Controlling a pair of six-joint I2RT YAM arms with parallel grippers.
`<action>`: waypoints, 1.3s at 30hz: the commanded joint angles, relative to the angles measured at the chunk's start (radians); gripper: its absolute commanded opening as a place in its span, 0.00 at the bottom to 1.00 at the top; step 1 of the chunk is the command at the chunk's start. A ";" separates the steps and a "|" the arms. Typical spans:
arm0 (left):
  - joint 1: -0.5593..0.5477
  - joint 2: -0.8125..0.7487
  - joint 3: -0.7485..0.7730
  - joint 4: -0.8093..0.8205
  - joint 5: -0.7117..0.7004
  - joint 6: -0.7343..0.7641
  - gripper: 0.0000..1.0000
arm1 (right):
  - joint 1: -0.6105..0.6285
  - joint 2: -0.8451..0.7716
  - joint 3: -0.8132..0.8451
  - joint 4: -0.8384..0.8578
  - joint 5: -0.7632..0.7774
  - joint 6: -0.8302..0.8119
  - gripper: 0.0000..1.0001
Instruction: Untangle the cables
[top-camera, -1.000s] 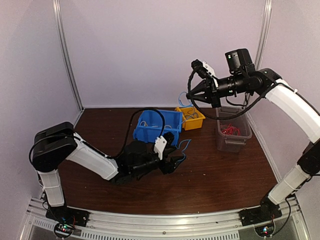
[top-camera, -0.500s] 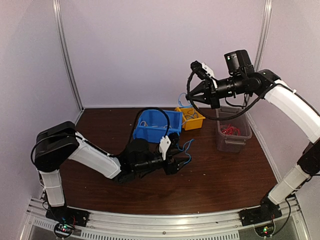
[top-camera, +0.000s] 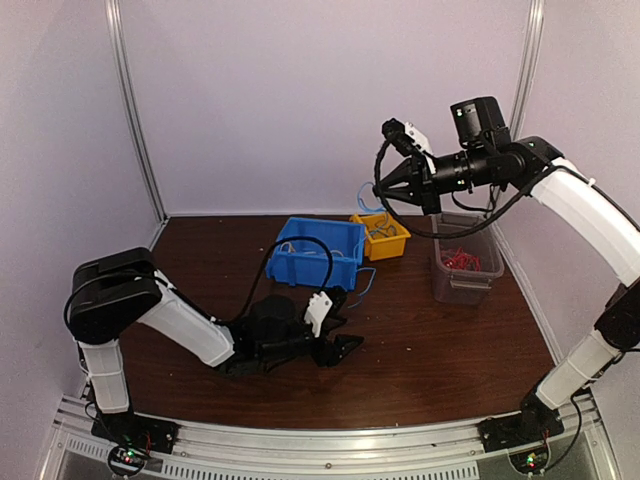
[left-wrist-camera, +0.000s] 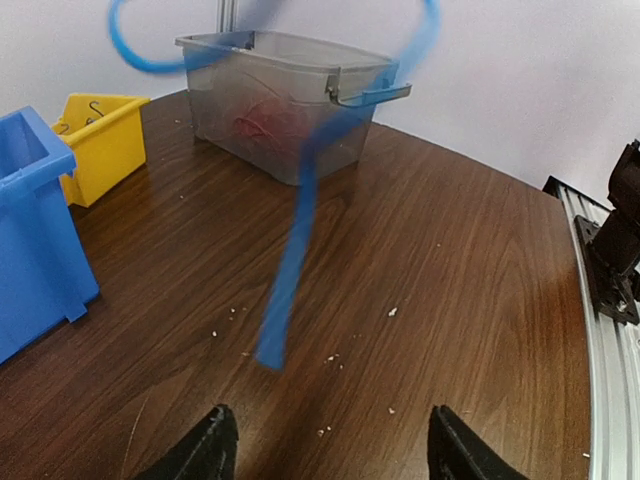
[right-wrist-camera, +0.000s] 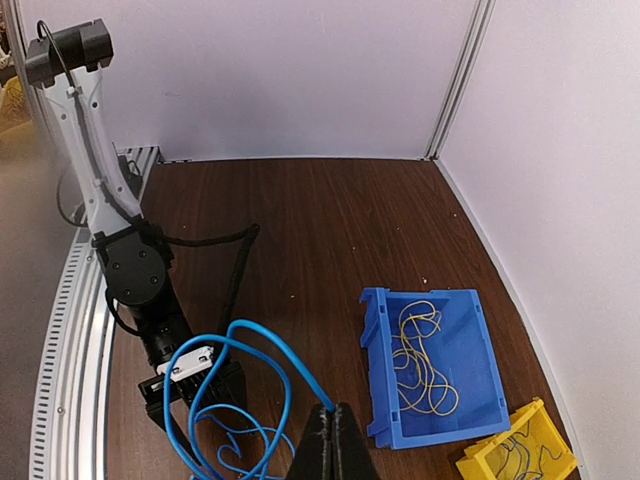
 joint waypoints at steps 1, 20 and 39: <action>0.001 -0.027 0.002 0.116 0.010 0.008 0.67 | 0.004 -0.005 0.003 0.017 0.011 0.001 0.00; 0.010 0.058 0.245 -0.116 -0.386 -0.036 0.65 | 0.030 -0.007 -0.008 0.017 -0.014 0.027 0.00; 0.012 0.058 0.140 0.027 -0.344 0.005 0.00 | 0.012 0.038 0.116 0.070 0.095 0.080 0.00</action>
